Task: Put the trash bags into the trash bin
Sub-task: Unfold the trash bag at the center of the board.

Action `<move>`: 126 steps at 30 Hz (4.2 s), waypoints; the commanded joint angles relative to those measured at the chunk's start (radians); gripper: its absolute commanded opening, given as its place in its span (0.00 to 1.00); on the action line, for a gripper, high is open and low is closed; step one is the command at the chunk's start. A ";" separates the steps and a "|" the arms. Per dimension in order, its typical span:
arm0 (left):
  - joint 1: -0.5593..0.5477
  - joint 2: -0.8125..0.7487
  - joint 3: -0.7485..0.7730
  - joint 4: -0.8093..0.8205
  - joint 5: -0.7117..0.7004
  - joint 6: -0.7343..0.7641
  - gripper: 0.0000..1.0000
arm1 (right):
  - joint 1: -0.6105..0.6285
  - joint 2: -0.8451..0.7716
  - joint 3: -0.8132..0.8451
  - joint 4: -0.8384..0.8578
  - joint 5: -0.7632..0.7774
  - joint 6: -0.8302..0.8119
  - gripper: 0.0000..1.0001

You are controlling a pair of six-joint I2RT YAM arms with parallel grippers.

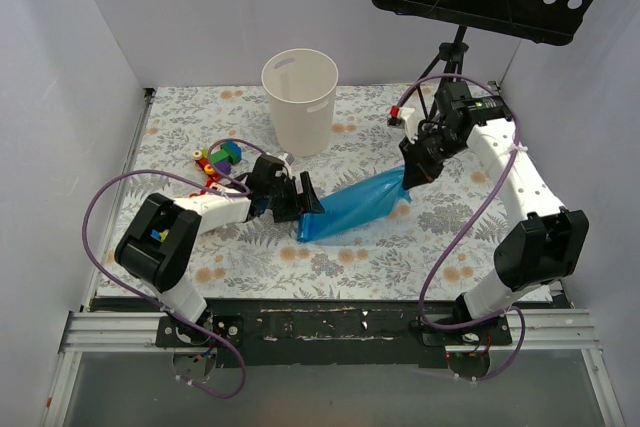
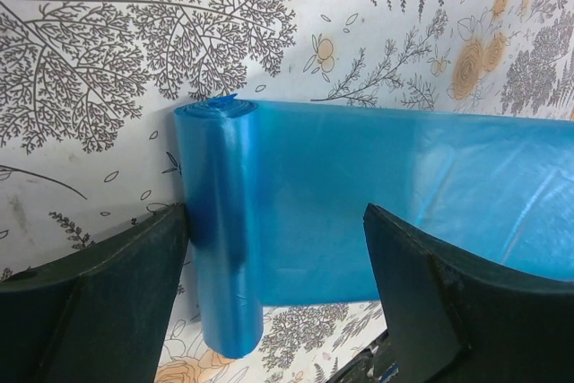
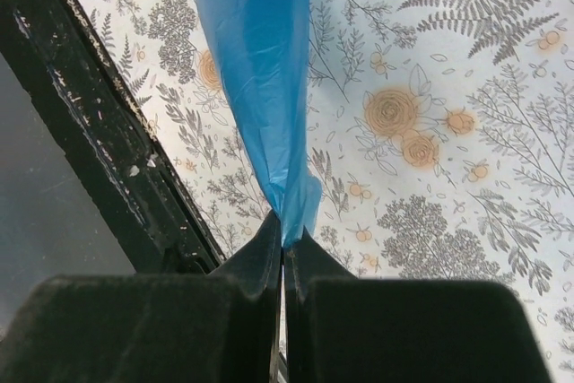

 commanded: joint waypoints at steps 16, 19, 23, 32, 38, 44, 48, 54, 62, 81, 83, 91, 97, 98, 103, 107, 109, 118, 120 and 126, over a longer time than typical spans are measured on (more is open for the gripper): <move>0.004 0.035 0.066 -0.095 -0.122 0.031 0.76 | -0.123 -0.055 0.202 -0.056 0.016 0.016 0.01; 0.004 0.030 0.067 -0.100 -0.128 0.036 0.76 | -0.140 -0.059 0.226 -0.057 0.024 0.017 0.01; 0.007 0.027 0.067 -0.103 -0.134 0.045 0.76 | -0.168 -0.067 0.239 -0.056 0.025 0.019 0.01; 0.012 0.035 0.055 -0.095 -0.131 0.056 0.71 | -0.198 -0.082 0.148 -0.027 0.062 0.008 0.01; 0.014 0.036 0.040 -0.095 -0.138 0.068 0.66 | -0.232 -0.107 -0.035 0.072 0.192 -0.003 0.01; 0.017 0.012 0.009 -0.095 -0.157 0.076 0.66 | -0.270 -0.096 -0.130 0.107 0.313 0.011 0.01; 0.023 0.007 0.008 -0.104 -0.165 0.083 0.66 | -0.283 -0.087 -0.158 0.121 0.378 0.019 0.01; 0.024 0.015 0.012 -0.118 -0.188 0.094 0.67 | -0.350 -0.084 -0.132 0.138 0.465 0.026 0.01; 0.030 0.009 0.004 -0.127 -0.195 0.105 0.67 | -0.387 -0.122 -0.152 0.158 0.499 0.017 0.01; 0.034 -0.016 -0.017 -0.035 -0.010 0.146 0.78 | -0.384 -0.196 0.232 0.032 0.027 0.009 0.01; 0.034 -0.013 -0.015 -0.028 0.004 0.145 0.77 | -0.384 -0.194 0.258 0.030 0.021 0.019 0.01; 0.034 0.006 -0.012 0.006 0.049 0.135 0.78 | -0.384 -0.208 0.353 0.027 0.007 0.031 0.01; 0.032 0.030 0.006 0.032 0.095 0.115 0.78 | -0.384 -0.231 0.367 0.069 0.004 0.069 0.01; 0.030 0.039 0.012 0.032 0.099 0.112 0.78 | -0.384 -0.234 0.364 0.070 0.014 0.071 0.01; 0.020 0.079 0.046 0.063 0.099 0.091 0.77 | -0.382 -0.260 0.351 0.089 0.047 0.080 0.01; 0.001 0.108 0.072 0.064 0.086 0.083 0.76 | -0.384 -0.282 0.328 0.095 0.074 0.080 0.01; -0.011 0.125 0.090 0.052 0.060 0.086 0.76 | -0.385 -0.291 0.310 0.101 0.103 0.080 0.01; -0.032 0.185 0.143 0.014 0.001 0.088 0.75 | -0.384 -0.308 0.371 0.165 0.169 0.126 0.01; -0.031 0.191 0.147 0.015 0.003 0.086 0.75 | -0.385 -0.306 0.377 0.162 0.171 0.126 0.01; -0.039 0.204 0.155 0.012 0.006 0.083 0.75 | -0.385 -0.309 0.396 0.173 0.174 0.138 0.01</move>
